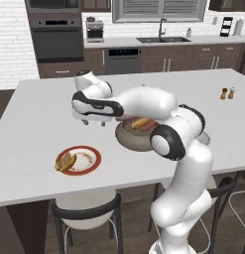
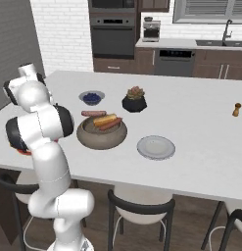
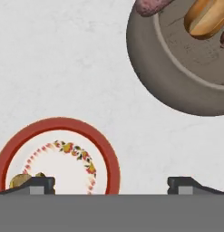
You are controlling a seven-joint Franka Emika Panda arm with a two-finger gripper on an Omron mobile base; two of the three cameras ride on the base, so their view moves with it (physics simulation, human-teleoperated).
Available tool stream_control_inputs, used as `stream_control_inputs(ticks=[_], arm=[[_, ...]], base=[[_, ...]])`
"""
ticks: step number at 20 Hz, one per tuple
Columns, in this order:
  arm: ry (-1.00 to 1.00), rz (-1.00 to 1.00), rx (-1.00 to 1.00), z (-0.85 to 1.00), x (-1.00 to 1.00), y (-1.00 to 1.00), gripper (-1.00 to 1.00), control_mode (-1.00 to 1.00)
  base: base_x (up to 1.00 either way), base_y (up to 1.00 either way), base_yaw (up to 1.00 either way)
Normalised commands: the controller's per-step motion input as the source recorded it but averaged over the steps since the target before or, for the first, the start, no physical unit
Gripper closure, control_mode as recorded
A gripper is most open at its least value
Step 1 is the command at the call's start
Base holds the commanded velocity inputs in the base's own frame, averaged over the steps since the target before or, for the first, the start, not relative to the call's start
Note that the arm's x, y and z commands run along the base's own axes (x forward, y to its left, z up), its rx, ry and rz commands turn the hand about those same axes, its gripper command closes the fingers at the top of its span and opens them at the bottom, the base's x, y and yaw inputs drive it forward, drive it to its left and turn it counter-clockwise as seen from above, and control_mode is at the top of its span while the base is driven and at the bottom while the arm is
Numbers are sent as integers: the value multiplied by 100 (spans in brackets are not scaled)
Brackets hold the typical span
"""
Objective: Place one bun and one sausage from the bowl on each plate.
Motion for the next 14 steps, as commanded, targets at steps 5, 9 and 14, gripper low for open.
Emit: stream_control_inputs(ticks=[5,9,14], arm=[[10,0,1,47,44,-98,-100,-100],[17,0,20,26,44,-100,-100,-100],[17,-3,24,-1,52,-99,-100,-100]], base=[[0,0,0],[0,0,0],[0,0,0]])
